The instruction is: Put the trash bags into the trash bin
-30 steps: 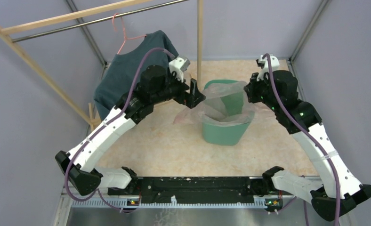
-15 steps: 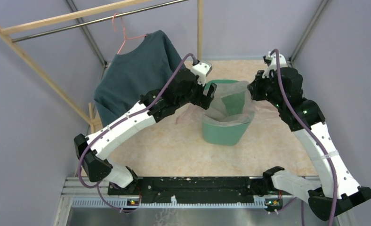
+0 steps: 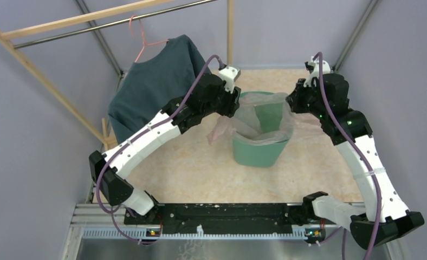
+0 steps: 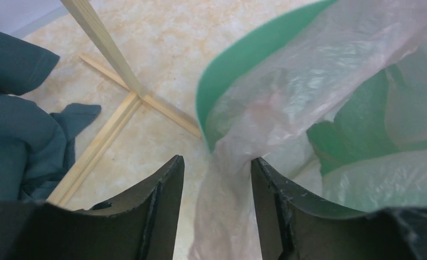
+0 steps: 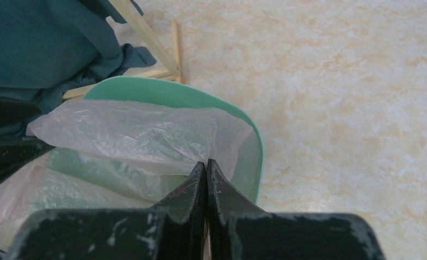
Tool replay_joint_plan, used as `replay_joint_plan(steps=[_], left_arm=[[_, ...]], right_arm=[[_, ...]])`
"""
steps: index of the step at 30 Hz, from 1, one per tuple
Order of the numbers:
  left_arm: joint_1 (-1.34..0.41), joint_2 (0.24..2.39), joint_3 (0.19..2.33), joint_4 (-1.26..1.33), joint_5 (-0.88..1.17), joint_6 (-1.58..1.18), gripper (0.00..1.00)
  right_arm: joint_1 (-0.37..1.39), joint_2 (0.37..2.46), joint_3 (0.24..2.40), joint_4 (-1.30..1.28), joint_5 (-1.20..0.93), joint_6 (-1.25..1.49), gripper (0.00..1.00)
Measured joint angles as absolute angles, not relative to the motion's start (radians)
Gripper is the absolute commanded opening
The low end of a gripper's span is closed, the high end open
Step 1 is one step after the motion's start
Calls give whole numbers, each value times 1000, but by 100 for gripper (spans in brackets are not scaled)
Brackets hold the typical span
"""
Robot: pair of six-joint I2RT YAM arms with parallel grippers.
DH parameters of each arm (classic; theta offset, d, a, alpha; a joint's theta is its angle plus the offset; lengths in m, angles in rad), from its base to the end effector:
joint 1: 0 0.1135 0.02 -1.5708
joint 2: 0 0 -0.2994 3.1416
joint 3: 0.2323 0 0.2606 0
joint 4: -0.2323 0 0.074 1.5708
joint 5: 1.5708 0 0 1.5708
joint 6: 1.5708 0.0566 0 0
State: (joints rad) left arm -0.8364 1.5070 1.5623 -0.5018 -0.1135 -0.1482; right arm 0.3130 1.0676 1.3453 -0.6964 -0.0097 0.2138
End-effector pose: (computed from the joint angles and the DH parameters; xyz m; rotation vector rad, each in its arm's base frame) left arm 0.2516 -0.2691 0.4300 0.6226 1.9550 -0.5079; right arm 0.2114 0.0690 0.4499 -0.1058 2.0036 0.3487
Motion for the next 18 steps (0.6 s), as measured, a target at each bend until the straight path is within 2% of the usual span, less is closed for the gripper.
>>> replay_joint_plan(steps=[3, 7, 10, 12, 18], left_arm=[[-791, 1540, 1599, -508, -79, -159, 43], [-754, 1573, 1632, -511, -36, -161, 18], [-748, 1589, 1646, -514, -10, -161, 10], [-744, 1599, 1654, -515, 7, -159, 0], [-732, 1633, 1680, -511, 21, -159, 0]], right_arm=[[285, 1071, 1345, -696, -26, 214, 0], [247, 1083, 1345, -689, -56, 214, 0], [226, 1103, 1345, -680, -76, 214, 0], [218, 1117, 1345, -677, -82, 214, 0], [207, 1169, 1345, -673, -93, 213, 0]])
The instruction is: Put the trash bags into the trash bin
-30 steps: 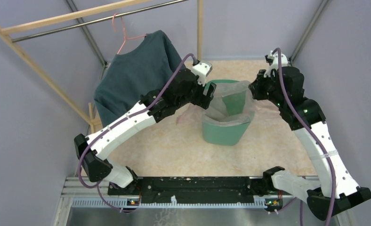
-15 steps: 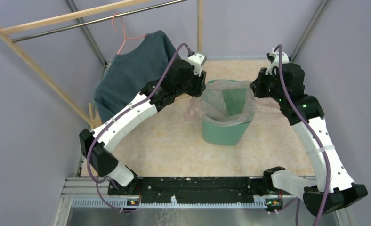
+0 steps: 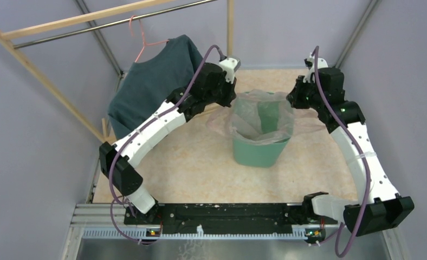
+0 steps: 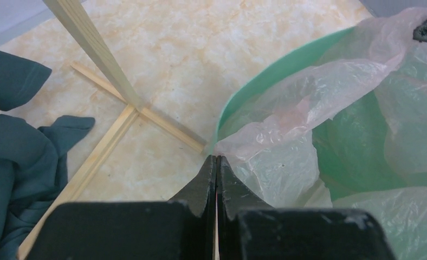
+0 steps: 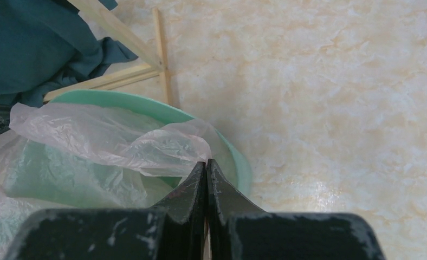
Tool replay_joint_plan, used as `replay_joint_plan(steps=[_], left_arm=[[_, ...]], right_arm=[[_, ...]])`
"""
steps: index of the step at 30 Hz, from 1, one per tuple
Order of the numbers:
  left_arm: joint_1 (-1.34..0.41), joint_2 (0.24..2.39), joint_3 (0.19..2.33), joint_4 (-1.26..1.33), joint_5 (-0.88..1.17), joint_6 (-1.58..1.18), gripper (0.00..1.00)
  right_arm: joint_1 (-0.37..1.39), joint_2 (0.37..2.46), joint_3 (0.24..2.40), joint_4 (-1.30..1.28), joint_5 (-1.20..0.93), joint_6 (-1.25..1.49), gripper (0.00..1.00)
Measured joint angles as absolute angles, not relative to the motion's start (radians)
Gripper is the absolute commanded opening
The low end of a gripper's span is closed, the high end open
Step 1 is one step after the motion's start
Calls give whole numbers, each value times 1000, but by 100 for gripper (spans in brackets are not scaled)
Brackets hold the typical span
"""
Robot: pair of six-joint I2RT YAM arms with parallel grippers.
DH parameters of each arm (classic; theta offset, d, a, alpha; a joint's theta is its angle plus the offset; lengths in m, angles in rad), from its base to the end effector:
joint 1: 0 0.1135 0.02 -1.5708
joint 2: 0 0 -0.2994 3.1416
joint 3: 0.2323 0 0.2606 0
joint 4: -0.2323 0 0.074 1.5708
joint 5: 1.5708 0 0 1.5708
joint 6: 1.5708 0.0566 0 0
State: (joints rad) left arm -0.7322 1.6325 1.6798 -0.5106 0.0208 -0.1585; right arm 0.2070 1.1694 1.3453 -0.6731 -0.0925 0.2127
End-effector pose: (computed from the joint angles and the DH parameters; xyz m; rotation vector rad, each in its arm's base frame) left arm 0.3010 -0.2721 0.4259 0.6024 1.9946 -0.5745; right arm 0.2502 0.0579 0.4304 -0.0514 2.0840 0.3527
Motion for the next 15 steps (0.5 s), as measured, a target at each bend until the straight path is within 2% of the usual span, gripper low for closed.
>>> replay_joint_plan(steps=[6, 11, 15], left_arm=[[-713, 1667, 1689, -475, -30, -174, 0], [-694, 1696, 1684, -437, -66, -191, 0], [-677, 1696, 1665, -401, -76, -211, 0]], right_arm=[[196, 1208, 1348, -666, -87, 210, 4], [186, 1238, 1352, -662, -61, 205, 24], [184, 1246, 1358, -653, -45, 201, 32]])
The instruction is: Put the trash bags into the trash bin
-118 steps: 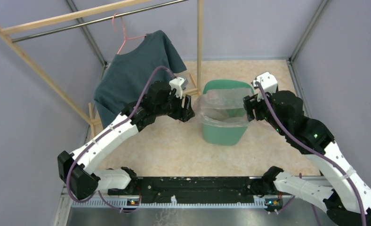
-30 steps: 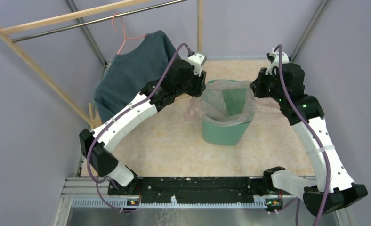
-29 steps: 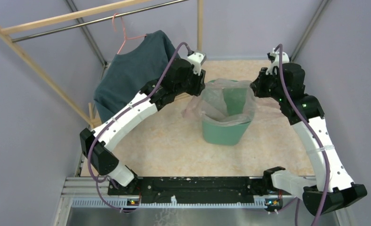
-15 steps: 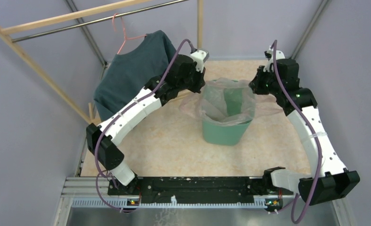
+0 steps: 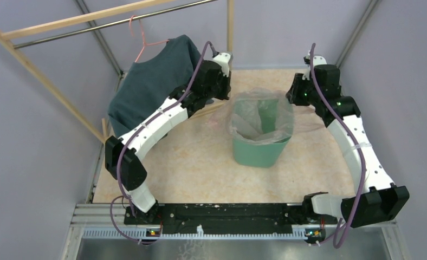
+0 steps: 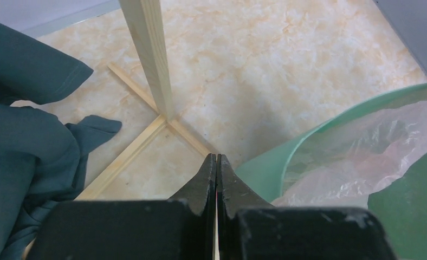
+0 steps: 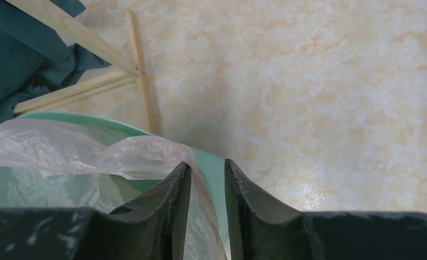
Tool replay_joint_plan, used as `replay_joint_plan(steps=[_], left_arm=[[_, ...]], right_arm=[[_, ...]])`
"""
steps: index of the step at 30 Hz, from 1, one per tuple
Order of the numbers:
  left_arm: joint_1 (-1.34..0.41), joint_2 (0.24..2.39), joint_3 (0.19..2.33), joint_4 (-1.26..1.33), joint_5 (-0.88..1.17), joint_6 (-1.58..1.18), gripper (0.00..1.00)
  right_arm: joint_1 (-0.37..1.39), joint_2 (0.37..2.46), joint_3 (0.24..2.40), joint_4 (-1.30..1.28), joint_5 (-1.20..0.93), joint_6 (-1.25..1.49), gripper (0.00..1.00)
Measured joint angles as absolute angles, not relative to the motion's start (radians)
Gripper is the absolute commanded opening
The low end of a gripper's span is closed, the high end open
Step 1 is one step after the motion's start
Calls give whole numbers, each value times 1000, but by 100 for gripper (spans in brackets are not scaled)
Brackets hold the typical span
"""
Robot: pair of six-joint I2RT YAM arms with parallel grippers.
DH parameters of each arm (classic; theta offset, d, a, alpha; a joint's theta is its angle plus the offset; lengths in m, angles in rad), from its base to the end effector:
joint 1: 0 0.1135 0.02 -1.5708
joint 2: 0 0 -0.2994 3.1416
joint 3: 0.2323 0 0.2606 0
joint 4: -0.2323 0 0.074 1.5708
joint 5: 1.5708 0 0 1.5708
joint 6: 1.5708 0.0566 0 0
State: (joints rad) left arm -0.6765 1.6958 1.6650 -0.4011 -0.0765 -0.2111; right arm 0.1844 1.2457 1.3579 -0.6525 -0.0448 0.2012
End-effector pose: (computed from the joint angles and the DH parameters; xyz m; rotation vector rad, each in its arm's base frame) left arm 0.3389 -0.2665 0.4081 0.4208 1.9916 -0.4890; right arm 0.2764 0.0541 0.4181 -0.0091 2.1228 0.2770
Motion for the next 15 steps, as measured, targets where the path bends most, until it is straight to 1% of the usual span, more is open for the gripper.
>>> replay_joint_plan(steps=[2, 3, 4, 7, 8, 10, 12, 13, 15], left_arm=[[-665, 1696, 1659, -392, -64, -218, 0], [-661, 1696, 1657, -390, -50, -219, 4], [-656, 1694, 1652, -390, -30, -219, 14], [-647, 1655, 1605, -392, 17, -216, 55], [-647, 1633, 1582, -395, 27, -208, 65], [-647, 1561, 1526, -405, 42, -207, 77], [-648, 1498, 1507, -428, 54, -202, 92], [-648, 1470, 1507, -429, 62, -201, 97], [-649, 1423, 1507, -423, 88, -192, 99]], right_arm=[[184, 1247, 1365, -656, -46, 197, 38], [184, 1248, 1374, -661, -49, 195, 43], [184, 1249, 1392, -674, -57, 191, 50], [183, 1239, 1422, -690, -77, 177, 68], [182, 1224, 1424, -694, -81, 168, 72], [181, 1185, 1422, -715, -83, 156, 80], [181, 1137, 1420, -730, -80, 143, 83], [181, 1113, 1419, -733, -75, 138, 83], [181, 1067, 1412, -739, -62, 131, 81]])
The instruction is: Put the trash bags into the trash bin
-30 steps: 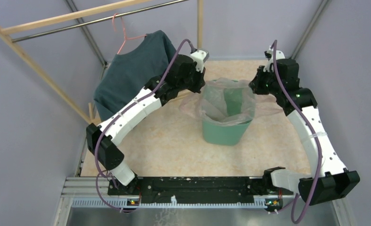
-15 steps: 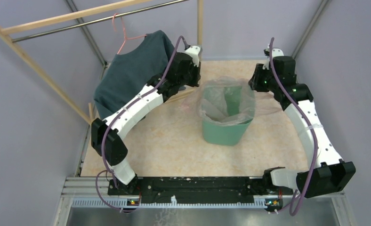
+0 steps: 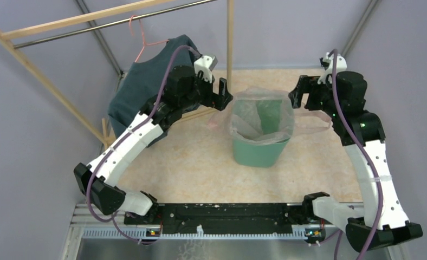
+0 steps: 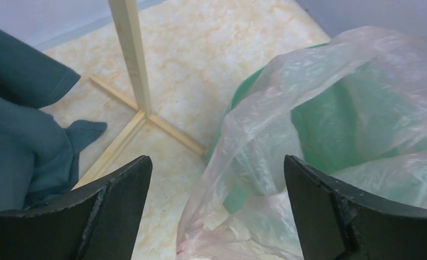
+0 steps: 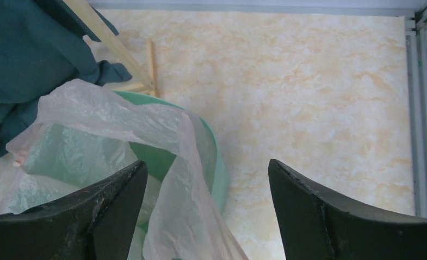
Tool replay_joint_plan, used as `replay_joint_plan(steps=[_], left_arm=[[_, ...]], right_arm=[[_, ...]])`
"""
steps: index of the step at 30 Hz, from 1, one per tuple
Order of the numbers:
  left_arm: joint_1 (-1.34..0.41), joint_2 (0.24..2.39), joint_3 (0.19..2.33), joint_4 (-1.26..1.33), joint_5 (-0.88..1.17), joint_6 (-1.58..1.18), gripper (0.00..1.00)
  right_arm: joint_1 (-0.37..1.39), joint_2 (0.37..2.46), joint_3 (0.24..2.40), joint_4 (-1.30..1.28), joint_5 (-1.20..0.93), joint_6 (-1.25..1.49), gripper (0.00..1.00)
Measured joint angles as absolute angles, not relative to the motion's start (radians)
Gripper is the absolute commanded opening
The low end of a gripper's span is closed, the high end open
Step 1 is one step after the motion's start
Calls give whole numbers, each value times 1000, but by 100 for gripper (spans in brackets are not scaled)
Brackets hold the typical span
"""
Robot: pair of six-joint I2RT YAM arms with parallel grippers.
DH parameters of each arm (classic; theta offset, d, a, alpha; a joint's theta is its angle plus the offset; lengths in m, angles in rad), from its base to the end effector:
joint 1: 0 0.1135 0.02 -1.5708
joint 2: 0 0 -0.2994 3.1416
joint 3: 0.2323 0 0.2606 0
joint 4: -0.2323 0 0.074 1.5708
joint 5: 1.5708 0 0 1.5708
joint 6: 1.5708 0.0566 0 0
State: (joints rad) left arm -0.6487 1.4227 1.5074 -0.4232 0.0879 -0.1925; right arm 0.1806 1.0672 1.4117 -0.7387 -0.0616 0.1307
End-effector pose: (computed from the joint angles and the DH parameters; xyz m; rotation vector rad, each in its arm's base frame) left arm 0.2730 -0.2133 0.4476 0.5030 1.8966 -0.6458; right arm 0.2103 0.0419 0.4677 -0.0898 1.9715 0.2641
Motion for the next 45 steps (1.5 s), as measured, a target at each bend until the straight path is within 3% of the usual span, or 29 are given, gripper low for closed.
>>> replay_joint_plan(steps=[3, 10, 16, 25, 29, 37, 41, 45], left_arm=[[-648, 1407, 1518, -418, 136, -188, 99], [-649, 1534, 1524, -427, 262, -183, 99], [-649, 1605, 1552, -479, 262, -168, 90], [-636, 1628, 1618, -454, 233, -189, 69], [-625, 1666, 1653, -442, 240, -207, 57], [-613, 1711, 1674, -424, 250, -230, 30], [-613, 1711, 1674, -403, 253, -237, 40], [-606, 1711, 1674, -395, 253, -237, 47]], right_arm=[[180, 1033, 1407, -754, -39, 121, 81], [180, 1037, 1380, -756, -63, 75, 94], [180, 1042, 1333, -750, -73, 54, 73], [180, 1077, 1328, -686, -60, 86, 26], [180, 1107, 1328, -665, -41, 108, 20], [180, 1132, 1327, -647, 15, 133, 20], [180, 1146, 1327, -642, 51, 133, 20], [180, 1157, 1327, -640, 72, 132, 11]])
